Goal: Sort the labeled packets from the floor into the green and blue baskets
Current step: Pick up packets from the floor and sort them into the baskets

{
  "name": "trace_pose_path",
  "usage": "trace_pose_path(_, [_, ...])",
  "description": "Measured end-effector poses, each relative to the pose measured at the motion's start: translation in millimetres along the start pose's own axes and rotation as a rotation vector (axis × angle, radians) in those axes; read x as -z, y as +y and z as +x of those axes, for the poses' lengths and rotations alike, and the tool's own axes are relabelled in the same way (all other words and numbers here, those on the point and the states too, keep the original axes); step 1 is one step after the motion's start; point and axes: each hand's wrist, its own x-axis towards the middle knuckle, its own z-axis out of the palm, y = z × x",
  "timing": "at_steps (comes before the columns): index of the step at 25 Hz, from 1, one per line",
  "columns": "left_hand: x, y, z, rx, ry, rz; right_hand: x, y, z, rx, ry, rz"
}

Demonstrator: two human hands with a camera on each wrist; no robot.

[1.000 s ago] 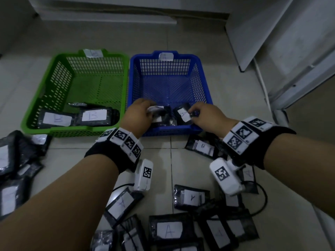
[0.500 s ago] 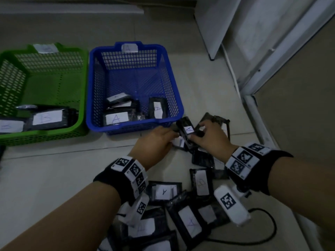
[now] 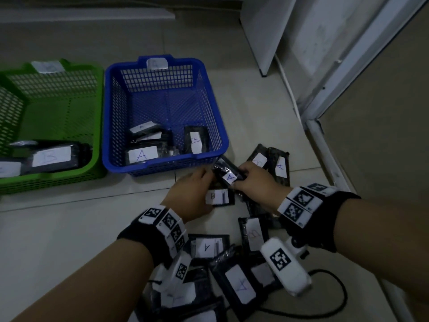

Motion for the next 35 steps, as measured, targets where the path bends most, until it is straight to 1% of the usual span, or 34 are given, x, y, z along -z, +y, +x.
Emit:
trace_pose_path(2, [4, -7, -12, 0.029, -0.054, -0.105, 0, -8, -18, 0.01, 0.017, 0.103])
trace_pose_path(4, [13, -18, -25, 0.063, -0.115, -0.291, 1, -20, -36, 0.038, 0.057, 0.151])
trace_pose_path(5, [19, -24, -31, 0.072, -0.126, -0.384, 2, -28, -41, 0.051, 0.073, 0.18])
trace_pose_path(8, [46, -45, -46, 0.079, -0.071, -0.551, 1, -63, -35, 0.125, 0.085, 0.355])
trace_pose_path(11, [74, -65, -57, 0.123, 0.055, -0.687, -7, -103, -1, 0.211, 0.11, 0.423])
trace_pose_path(13, [87, -76, -62, 0.166, 0.163, -0.805, -15, -121, 20, 0.199, 0.109, 0.455])
trace_pose_path(14, [91, -79, -63, 0.189, 0.211, -0.857, -20, -121, 32, 0.185, 0.113, 0.461])
trace_pose_path(15, [96, -89, -69, 0.218, 0.28, -0.895, -30, -128, 43, 0.178, 0.114, 0.424])
trace_pose_path(16, [97, -91, -68, 0.232, 0.336, -0.935, -32, -122, 51, 0.153, 0.142, 0.362])
trace_pose_path(18, [101, -106, -76, 0.305, 0.494, -0.991, -42, -124, 63, 0.135, 0.156, 0.204])
trace_pose_path(20, [101, -120, -81, 0.399, 0.611, -1.029, -48, -128, 64, 0.145, 0.092, 0.062])
trace_pose_path(21, [101, -127, -85, 0.448, 0.668, -1.019, -51, -131, 62, 0.165, 0.059, -0.012])
trace_pose_path(22, [101, -135, -89, 0.492, 0.735, -0.988, -56, -134, 57, 0.193, 0.059, -0.078])
trace_pose_path(25, [107, -156, -98, 0.631, 0.952, -0.824, -73, -135, 32, 0.377, 0.176, -0.237])
trace_pose_path(27, [112, -169, -105, 0.677, 1.045, -0.708, -86, -133, 18, 0.517, 0.202, -0.26])
trace_pose_path(28, [113, -175, -107, 0.685, 1.058, -0.658, -89, -133, 14, 0.545, 0.201, -0.267])
trace_pose_path(29, [113, -180, -107, 0.697, 1.04, -0.599, -91, -133, 13, 0.555, 0.195, -0.273])
trace_pose_path(32, [107, -189, -103, 0.745, 0.912, -0.441, -90, -132, 14, 0.57, 0.133, -0.331])
trace_pose_path(35, [102, -194, -101, 0.765, 0.855, -0.371, -88, -131, 17, 0.58, 0.095, -0.356])
